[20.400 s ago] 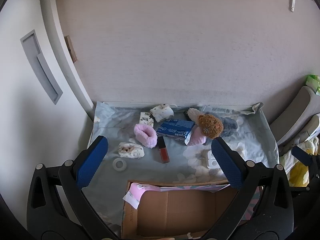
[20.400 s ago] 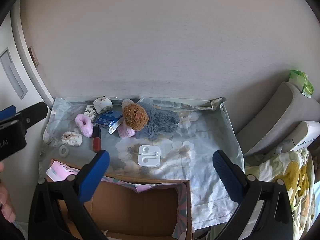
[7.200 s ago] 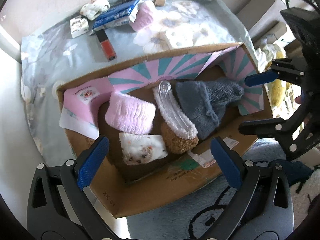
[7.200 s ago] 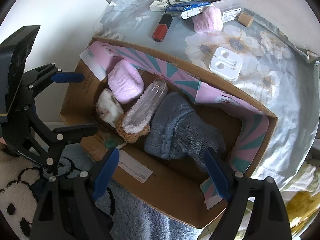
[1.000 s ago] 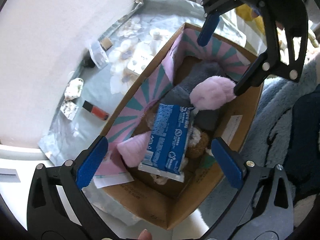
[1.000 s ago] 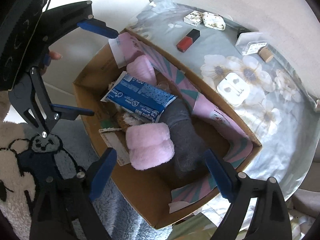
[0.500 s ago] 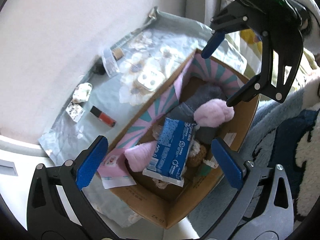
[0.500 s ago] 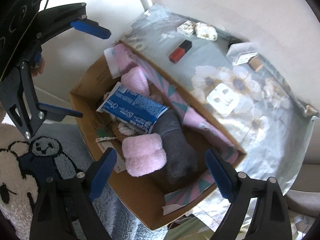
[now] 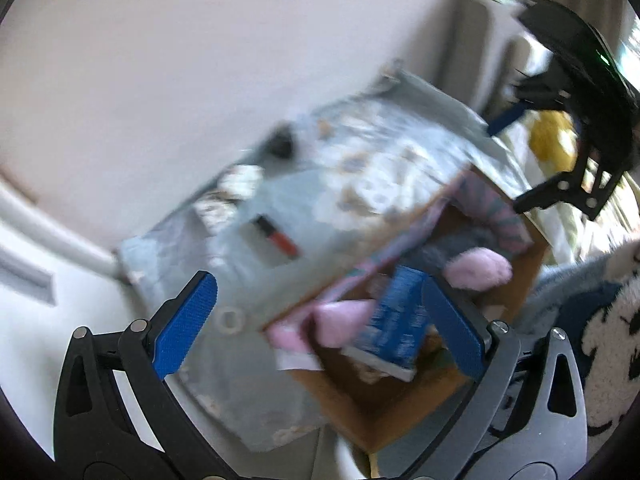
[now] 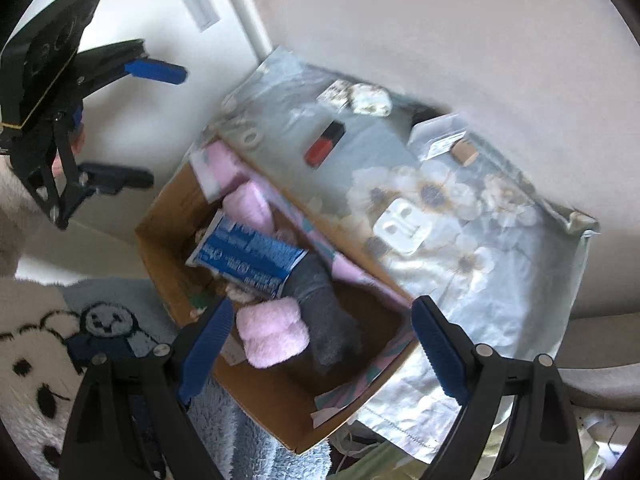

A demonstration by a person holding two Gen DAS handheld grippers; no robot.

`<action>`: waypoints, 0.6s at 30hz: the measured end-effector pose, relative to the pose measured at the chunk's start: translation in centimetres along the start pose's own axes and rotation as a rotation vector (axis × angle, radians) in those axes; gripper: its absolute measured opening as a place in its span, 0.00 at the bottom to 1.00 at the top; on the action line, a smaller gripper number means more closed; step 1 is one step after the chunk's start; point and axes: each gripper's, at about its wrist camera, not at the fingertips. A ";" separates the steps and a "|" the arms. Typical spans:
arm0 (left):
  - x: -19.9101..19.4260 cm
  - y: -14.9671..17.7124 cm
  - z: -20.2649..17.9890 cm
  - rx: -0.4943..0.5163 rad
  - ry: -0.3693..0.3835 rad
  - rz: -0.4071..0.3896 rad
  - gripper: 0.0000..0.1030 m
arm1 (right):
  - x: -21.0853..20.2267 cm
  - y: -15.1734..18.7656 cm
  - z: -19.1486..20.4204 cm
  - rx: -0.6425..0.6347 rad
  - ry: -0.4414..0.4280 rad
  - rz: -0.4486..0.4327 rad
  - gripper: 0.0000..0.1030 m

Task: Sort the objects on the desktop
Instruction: 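Move left gripper to clear ring while right gripper reaches white earphone case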

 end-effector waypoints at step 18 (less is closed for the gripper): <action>9.5 4.5 13.5 -0.457 -0.056 0.258 0.98 | 6.4 -5.4 -5.3 0.292 0.105 0.119 0.86</action>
Point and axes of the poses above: each gripper's, at about its wrist camera, not at the fingertips, and x roughly the way its jaws point, z to its left, y to its underside, and after that the axes turned 5 degrees about -z, right-handed
